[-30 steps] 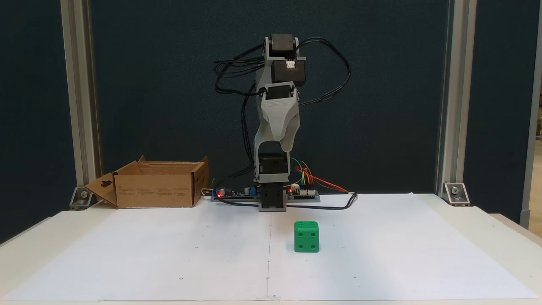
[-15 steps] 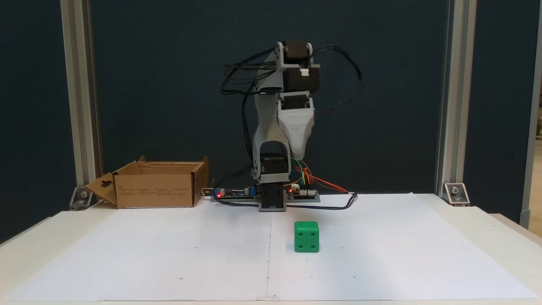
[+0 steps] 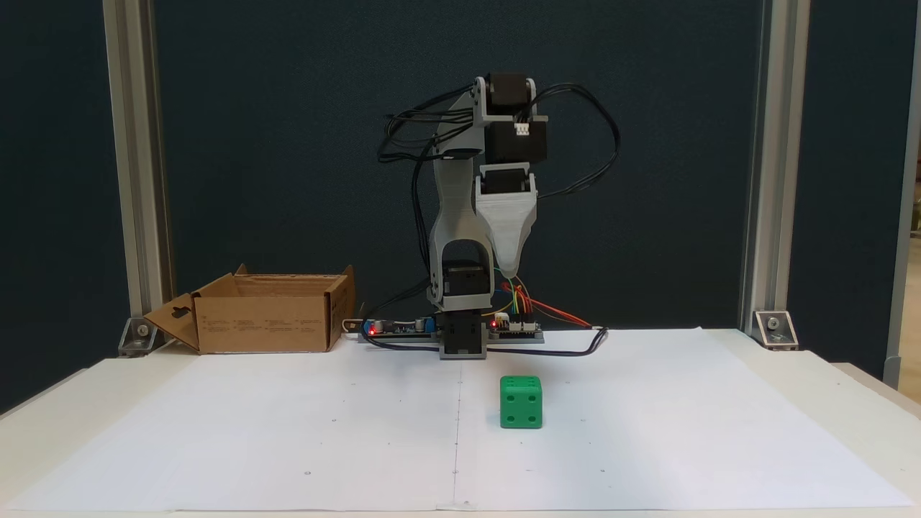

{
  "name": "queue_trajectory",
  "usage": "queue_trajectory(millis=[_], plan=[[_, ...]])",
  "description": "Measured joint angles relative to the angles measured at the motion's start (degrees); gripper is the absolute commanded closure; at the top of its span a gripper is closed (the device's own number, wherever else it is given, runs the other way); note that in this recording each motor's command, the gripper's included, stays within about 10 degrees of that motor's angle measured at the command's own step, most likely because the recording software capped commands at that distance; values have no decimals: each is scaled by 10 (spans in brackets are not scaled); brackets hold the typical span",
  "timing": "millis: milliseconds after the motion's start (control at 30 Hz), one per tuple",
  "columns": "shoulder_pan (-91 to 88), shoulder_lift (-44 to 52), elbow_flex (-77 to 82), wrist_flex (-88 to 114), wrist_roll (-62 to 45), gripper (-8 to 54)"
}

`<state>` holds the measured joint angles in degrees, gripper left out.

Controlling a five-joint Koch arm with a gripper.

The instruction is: Grasp a green dice and put it in the bin.

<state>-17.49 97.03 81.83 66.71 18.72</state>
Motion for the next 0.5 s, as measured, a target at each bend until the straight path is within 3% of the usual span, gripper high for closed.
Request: queue_trajectory(millis=[500], plan=[[-22,-38,50,-66,0,23]])
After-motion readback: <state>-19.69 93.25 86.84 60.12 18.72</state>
